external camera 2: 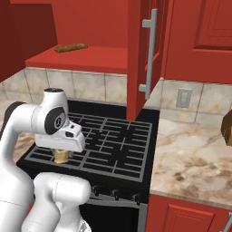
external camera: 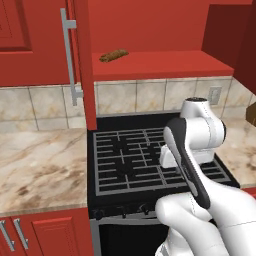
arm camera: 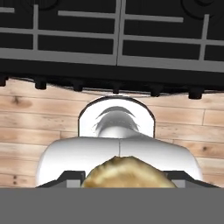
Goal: Pick the candle and candle from the dining table and place them in the open cabinet. Close the cabinet after placing the objects.
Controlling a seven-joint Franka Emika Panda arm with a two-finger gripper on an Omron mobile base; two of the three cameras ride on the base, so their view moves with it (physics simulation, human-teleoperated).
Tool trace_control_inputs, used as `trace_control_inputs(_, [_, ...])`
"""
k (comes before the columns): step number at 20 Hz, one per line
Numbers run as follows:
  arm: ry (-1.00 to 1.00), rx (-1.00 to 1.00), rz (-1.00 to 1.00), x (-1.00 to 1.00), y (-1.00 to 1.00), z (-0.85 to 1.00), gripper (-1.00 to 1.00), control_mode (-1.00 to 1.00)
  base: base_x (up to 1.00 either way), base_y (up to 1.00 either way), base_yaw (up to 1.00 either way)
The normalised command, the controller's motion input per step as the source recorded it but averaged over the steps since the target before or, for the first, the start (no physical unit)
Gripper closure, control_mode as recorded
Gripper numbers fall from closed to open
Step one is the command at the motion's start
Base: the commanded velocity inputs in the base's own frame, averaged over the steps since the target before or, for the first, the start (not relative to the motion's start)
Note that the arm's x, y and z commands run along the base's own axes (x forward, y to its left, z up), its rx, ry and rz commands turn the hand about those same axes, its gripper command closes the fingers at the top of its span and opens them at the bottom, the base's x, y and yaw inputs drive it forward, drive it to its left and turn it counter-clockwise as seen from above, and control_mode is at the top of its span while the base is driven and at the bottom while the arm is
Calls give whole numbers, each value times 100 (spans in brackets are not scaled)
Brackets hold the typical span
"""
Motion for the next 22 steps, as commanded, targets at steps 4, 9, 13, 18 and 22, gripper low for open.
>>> trace_control_inputs(4, [-9, 0, 0, 0, 9, 20, 100, -100, 0, 0, 0])
trace_control_inputs(9, [-23, 0, 0, 0, 0, 52, 100, -100, 0, 0, 0])
trace_control_inputs(13, [-15, 0, -2, 3, 0, 56, 100, -100, 0, 0, 0])
trace_control_inputs(18, [-3, 0, -5, 2, 0, 66, 100, -100, 0, 0, 0])
trace_control_inputs(22, [0, 0, -4, 12, 0, 81, 100, -100, 0, 0, 0])
